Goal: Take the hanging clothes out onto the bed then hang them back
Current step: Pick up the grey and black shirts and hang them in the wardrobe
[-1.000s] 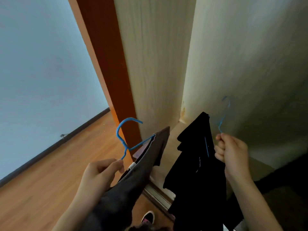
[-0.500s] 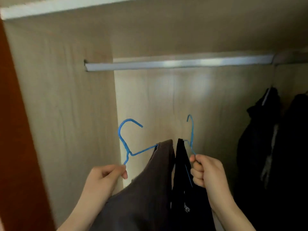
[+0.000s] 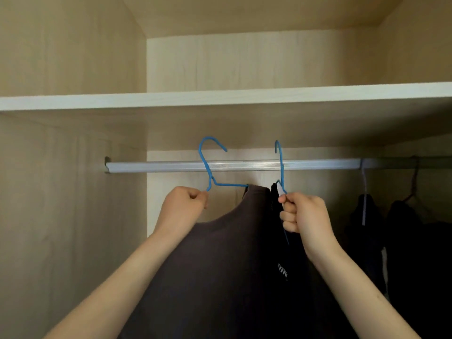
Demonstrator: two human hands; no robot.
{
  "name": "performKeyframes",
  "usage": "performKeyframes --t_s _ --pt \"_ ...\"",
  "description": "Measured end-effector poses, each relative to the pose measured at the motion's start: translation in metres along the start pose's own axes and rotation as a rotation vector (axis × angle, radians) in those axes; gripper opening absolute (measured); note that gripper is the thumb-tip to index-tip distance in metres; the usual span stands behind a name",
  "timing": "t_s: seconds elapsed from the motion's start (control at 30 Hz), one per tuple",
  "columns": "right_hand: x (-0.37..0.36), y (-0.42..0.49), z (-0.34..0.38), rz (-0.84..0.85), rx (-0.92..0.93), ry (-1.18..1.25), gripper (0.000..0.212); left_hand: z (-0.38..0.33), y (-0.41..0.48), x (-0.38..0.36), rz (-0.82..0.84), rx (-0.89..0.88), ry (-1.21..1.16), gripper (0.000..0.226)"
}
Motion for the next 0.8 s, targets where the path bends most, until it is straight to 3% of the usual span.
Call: performKeyframes --t_s 0.27,0.8 --pt "-0.028 0.050 -0.006 -0.023 -0.037 -0.100 0.031 0.026 0.061 -0.035 0.081 0.030 0.106 0.038" --pt "-0.062 0.077 -0.069 -0.050 -0.158 -0.129 0.027 0.073 0.067 -0.057 0.179 0.080 0.074 0.039"
Point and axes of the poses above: each hand's wrist, its own y-axis towards the middle knuckle, its own x-axis out of the back of the hand, z = x × y, the point moved 5 cm from there along y, towards the middle knuckle, and after that the axes turned 7 degrees about -y, right-handed, at the moved point
